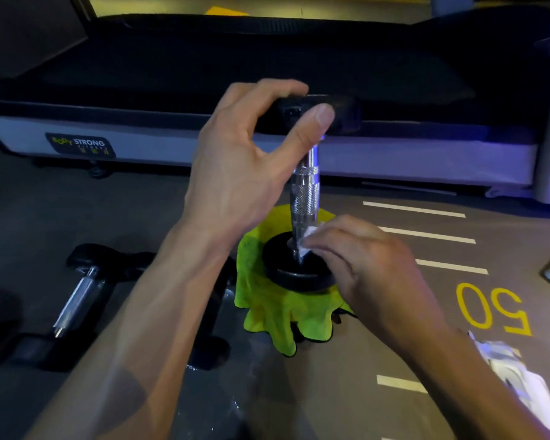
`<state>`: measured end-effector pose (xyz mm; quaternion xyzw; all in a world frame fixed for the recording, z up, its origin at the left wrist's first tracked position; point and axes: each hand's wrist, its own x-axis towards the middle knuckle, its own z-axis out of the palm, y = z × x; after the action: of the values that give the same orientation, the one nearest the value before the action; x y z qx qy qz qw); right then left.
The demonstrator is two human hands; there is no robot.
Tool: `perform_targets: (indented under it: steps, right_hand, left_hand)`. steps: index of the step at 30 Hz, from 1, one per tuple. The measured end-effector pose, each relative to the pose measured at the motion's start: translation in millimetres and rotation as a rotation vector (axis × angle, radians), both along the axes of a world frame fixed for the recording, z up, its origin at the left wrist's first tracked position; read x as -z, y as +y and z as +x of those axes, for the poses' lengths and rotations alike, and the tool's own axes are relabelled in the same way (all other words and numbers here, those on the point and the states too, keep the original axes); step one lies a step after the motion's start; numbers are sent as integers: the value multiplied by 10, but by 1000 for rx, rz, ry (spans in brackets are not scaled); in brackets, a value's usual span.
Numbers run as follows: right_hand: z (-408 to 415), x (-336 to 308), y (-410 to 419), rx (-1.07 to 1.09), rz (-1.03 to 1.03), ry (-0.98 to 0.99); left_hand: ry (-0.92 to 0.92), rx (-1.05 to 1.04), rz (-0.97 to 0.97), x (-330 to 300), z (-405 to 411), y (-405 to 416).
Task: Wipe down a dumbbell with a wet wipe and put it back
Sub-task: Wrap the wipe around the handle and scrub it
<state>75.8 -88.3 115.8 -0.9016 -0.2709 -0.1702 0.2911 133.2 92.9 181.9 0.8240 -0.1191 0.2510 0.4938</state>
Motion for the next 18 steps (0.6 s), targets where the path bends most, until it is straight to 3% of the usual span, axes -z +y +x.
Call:
perform_targets:
  steps: [4,9,12,18]
  right_hand:
    - [-82,-203,286,103,-259,28]
    - [-163,-380,671,90,-384,149]
    - [-118,-383,513,79,-322,301]
    - [-66,-270,115,139,-143,273]
  left_hand:
    - [-9,-24,-5,-19,8,-54]
    - [-30,-37,22,-21,-32,-55]
    - [-35,-22,22,-2,-23,-5]
    - [-4,81,-41,2,0,95]
